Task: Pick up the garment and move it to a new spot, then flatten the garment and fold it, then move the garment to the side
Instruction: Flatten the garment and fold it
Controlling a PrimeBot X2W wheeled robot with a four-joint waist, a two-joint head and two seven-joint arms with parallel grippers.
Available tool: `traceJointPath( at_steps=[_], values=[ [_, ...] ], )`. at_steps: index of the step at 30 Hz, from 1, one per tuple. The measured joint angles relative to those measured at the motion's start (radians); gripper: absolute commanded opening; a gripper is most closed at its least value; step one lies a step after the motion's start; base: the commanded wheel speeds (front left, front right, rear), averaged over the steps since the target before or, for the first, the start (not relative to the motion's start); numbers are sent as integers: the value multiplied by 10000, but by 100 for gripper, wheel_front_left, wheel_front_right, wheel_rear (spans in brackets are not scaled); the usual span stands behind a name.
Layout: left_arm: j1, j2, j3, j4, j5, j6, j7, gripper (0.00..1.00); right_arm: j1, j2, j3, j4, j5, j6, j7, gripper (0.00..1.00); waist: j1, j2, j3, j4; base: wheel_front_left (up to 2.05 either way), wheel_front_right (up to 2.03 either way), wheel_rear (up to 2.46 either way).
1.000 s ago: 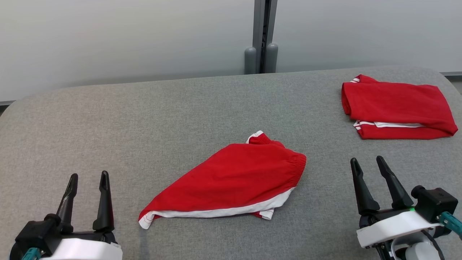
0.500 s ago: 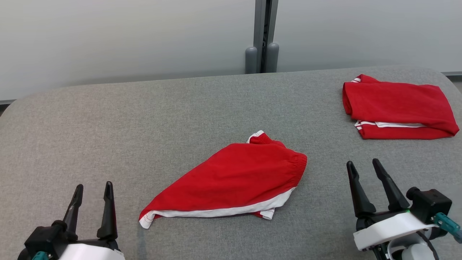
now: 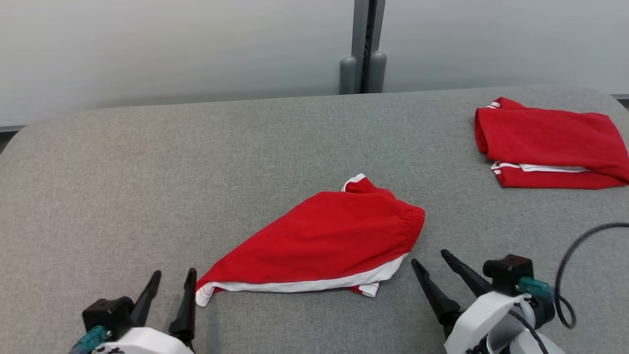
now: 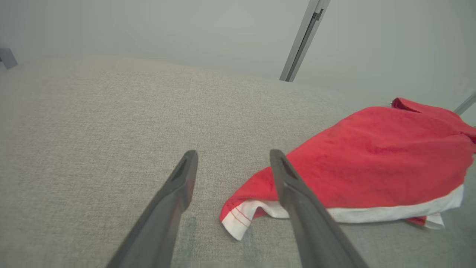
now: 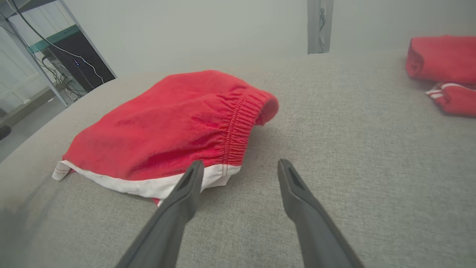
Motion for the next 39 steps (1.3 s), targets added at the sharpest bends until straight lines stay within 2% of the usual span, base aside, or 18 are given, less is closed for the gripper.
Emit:
traceJointPath(
  at_steps=[8, 16, 22, 30, 32, 33, 35, 37, 38, 39],
  values=[
    [-255, -123, -512, 100, -167, -219, 830, 100, -1129, -786, 1611, 610, 1151, 0, 408, 100, 0, 0, 316, 285, 0, 0, 0],
    [-406, -238, -871, 314, -332, -334, 1350, 100, -1928, -1181, 2757, 1191, 2150, 0, 192, 100, 0, 0, 520, 600, 0, 0, 0],
    [-412, -301, -1053, 445, -443, -336, 1689, 100, -2303, -1429, 3250, 1444, 2698, 0, -8, 100, 0, 0, 606, 734, 0, 0, 0],
    [-735, -324, -1187, 867, -527, -336, 1927, 100, -2736, -1641, 4265, 1521, 3609, 0, -128, 100, 0, 0, 744, 839, 0, 0, 0],
    [-915, -318, -1175, 982, -525, -322, 1908, 100, -2808, -1659, 4479, 1563, 3791, 0, -198, 76, 0, 0, 767, 850, 0, 0, 0],
    [-988, -316, -1166, 1099, -525, -293, 1927, 100, -2866, -1662, 4579, 1592, 3879, 0, -242, 74, 0, 0, 766, 850, 0, 0, 0],
    [-1031, -318, -1174, 1363, -575, -288, 2065, 100, -2932, -1680, 4763, 1653, 4023, 0, -316, 76, 0, 0, 765, 828, 0, 0, 0],
    [-1075, -318, -1233, 1563, -610, -303, 2098, 100, -2991, -1689, 4947, 1735, 4163, 0, -395, 72, 0, 0, 764, 797, 0, 0, 0],
    [-1174, -316, -1264, 1632, -610, -328, 2098, 100, -3049, -1699, 5043, 1766, 4226, 0, -445, 66, 0, 0, 764, 781, 0, 0, 0],
    [-1269, -316, -1308, 1678, -612, -343, 2109, 100, -3103, -1703, 5097, 1781, 4295, 0, -466, 51, 0, 0, 764, 764, 0, 0, 0]
  ],
)
